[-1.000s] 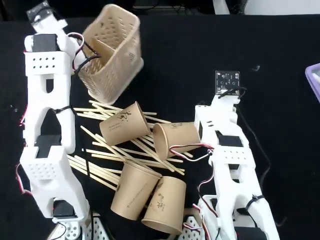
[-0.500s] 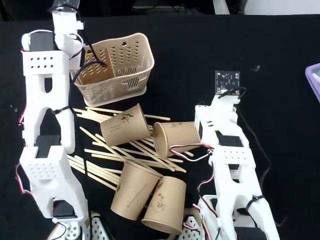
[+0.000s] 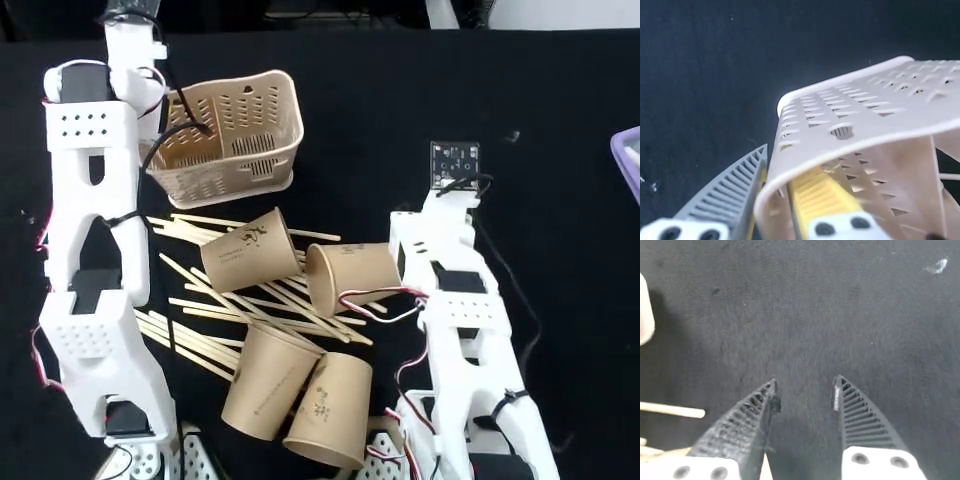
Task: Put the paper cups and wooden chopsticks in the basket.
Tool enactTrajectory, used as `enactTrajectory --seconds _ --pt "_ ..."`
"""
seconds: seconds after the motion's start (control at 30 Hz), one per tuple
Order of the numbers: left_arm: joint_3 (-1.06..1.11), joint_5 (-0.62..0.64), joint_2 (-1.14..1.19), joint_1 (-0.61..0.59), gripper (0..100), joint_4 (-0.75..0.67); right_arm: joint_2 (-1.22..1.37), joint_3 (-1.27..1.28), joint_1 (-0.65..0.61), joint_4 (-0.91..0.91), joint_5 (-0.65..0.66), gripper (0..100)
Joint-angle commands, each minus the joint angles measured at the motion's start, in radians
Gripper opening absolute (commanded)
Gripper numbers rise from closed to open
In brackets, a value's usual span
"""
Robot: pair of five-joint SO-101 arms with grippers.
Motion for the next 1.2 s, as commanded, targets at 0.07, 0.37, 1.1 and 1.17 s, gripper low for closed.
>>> enactTrajectory --seconds 0.07,0.37,1.1,1.17 --pt "-0.137 -0.014 0.005 0.002 19 0.129 -0.019 -0.417 -0.017 0.397 0.003 18.5" --pt "-0.229 -0.014 0.005 0.036 17 0.206 0.044 -0.800 -0.112 0.680 0.003 18.4" --pt "-0.150 0.055 0.005 0.225 3 0.195 0.010 -0.556 -0.331 0.253 -0.209 18.4" --pt "-0.148 0.058 0.005 0.231 3 0.201 -0.056 -0.524 -0.331 0.275 -0.209 18.4"
